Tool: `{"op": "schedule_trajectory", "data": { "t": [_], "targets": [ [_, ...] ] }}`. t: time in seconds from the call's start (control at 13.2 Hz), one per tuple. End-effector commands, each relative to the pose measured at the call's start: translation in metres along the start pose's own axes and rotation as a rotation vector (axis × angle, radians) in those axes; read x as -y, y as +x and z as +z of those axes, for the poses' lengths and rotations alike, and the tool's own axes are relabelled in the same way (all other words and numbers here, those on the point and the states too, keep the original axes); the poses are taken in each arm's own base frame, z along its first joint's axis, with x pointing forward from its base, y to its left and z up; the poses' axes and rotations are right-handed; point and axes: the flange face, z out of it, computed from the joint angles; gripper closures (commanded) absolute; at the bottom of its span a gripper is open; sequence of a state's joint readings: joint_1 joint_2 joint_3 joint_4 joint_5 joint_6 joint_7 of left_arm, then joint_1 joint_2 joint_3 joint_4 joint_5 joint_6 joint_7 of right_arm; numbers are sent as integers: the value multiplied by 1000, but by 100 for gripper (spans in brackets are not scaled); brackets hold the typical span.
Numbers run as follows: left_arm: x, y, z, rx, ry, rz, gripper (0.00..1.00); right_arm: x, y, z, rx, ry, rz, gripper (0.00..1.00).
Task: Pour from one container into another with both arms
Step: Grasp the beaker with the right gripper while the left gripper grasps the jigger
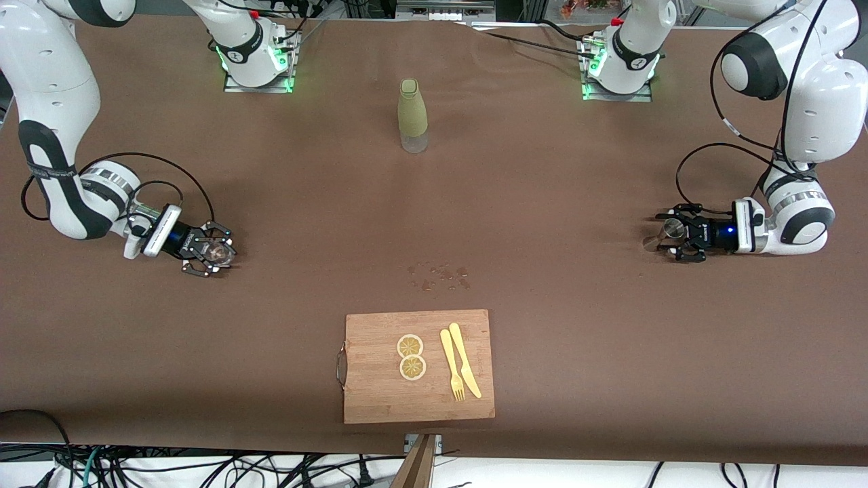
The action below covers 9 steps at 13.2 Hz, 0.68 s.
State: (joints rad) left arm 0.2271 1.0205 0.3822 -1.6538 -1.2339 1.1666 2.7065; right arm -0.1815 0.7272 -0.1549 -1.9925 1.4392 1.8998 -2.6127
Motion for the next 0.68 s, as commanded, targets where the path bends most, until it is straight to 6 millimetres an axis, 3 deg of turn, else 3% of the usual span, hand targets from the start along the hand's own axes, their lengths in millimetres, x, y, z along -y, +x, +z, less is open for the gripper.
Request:
{"op": "schedule_trajectory", "data": {
  "t": [0.0,0.23,0.45,0.61],
  "targets": [
    [3,-2,-2,-6,16,68,63,-8,6,-1,-23,-18,29,98],
    [3,-2,-5,-8,23,74,98,-12,16,7,-44,-3,64,100],
    [11,4,-8,-9,47,155,100,-18,40,22,-85,43,63,100],
    [12,6,-8,-7,46,162,100,-20,64,46,-121,103,26,100]
  ]
}}
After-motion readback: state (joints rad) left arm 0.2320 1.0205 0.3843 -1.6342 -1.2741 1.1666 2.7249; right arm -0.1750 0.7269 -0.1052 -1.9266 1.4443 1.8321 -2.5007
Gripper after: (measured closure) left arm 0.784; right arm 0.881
